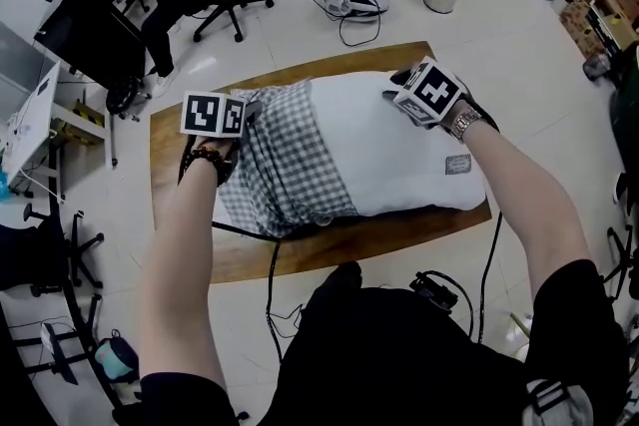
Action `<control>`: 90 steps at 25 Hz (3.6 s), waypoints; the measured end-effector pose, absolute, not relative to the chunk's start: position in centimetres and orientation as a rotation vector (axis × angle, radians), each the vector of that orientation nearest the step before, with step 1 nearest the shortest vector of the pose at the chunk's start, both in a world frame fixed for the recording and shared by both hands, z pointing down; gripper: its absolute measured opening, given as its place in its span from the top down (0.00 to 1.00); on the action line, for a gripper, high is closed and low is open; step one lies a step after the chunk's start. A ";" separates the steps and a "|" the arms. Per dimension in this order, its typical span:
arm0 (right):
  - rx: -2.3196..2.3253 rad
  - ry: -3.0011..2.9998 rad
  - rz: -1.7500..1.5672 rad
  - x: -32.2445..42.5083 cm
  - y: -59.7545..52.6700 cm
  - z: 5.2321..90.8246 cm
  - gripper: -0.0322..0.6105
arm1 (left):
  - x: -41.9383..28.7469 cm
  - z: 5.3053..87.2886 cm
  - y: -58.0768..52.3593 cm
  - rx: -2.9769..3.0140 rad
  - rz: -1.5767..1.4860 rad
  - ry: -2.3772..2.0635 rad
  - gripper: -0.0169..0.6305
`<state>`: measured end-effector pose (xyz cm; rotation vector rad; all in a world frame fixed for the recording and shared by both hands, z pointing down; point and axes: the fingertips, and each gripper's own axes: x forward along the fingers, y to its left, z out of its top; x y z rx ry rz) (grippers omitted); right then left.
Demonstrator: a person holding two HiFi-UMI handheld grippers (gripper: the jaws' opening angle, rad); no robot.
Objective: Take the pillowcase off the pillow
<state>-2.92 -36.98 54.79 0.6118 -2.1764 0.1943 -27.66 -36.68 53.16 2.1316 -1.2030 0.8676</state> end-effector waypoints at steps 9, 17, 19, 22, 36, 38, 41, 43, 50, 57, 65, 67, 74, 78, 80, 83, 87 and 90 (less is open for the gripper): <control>0.558 -2.232 0.054 -3.7 -30.8 53.3 0.72 | -25.4 51.6 -31.7 2.170 0.822 -1.317 0.72; 0.470 -2.242 -0.004 -4.4 -22.9 54.5 0.68 | -23.3 52.1 -25.3 2.177 0.763 -1.390 0.72; 0.456 -2.240 -0.025 -4.3 -21.6 54.8 0.67 | -22.6 52.4 -24.0 2.173 0.755 -1.403 0.72; 0.446 -2.238 -0.051 -4.0 -20.2 55.4 0.66 | -21.9 53.0 -22.2 2.171 0.744 -1.423 0.72; 0.453 -2.193 -0.242 -5.5 -15.1 59.3 0.51 | -19.8 57.6 -15.7 2.119 0.641 -1.519 0.61; 0.462 -2.169 -0.296 -5.6 -15.0 60.0 0.48 | -19.6 58.5 -15.3 2.105 0.614 -1.534 0.60; 0.486 -2.129 -0.387 -5.8 -15.2 61.3 0.45 | -19.6 60.3 -14.6 2.063 0.575 -1.556 0.58; 0.499 -2.102 -0.437 -6.0 -15.2 62.1 0.44 | -19.8 61.5 -14.1 2.033 0.543 -1.573 0.58; 0.546 -2.036 -0.520 -6.6 -16.3 64.7 0.42 | -20.0 65.1 -14.2 1.956 0.465 -1.591 0.56; 0.584 -1.994 -0.531 -7.3 -18.1 66.9 0.42 | -20.5 68.4 -16.0 1.895 0.421 -1.574 0.55; 0.628 -1.945 -0.561 -7.1 -20.5 66.9 0.71 | -21.1 69.6 -18.6 1.895 0.441 -1.538 0.76; 0.645 -1.946 -0.567 -6.8 -20.8 66.4 0.81 | -21.4 69.7 -18.6 1.904 0.460 -1.527 0.84; 0.669 -1.965 -0.556 -4.9 -21.2 64.3 0.92 | -22.9 68.1 -17.8 1.899 0.515 -1.551 0.95; 0.684 -1.971 -0.539 -3.1 -21.5 63.5 0.93 | -24.4 67.3 -17.3 1.899 0.508 -1.584 0.95; 0.693 -1.975 -0.528 -2.5 -20.9 63.3 0.93 | -25.6 67.3 -16.6 1.882 0.509 -1.605 0.96; 0.705 -1.974 -0.511 -1.6 -19.9 63.1 0.93 | -27.3 67.2 -15.3 1.848 0.497 -1.632 0.96; 0.717 -1.969 -0.474 -0.1 -19.7 62.7 0.93 | -28.9 66.1 -14.7 1.815 0.479 -1.667 0.96; 0.729 -1.963 -0.451 0.9 -19.4 62.6 0.93 | -30.2 65.9 -14.0 1.787 0.468 -1.692 0.96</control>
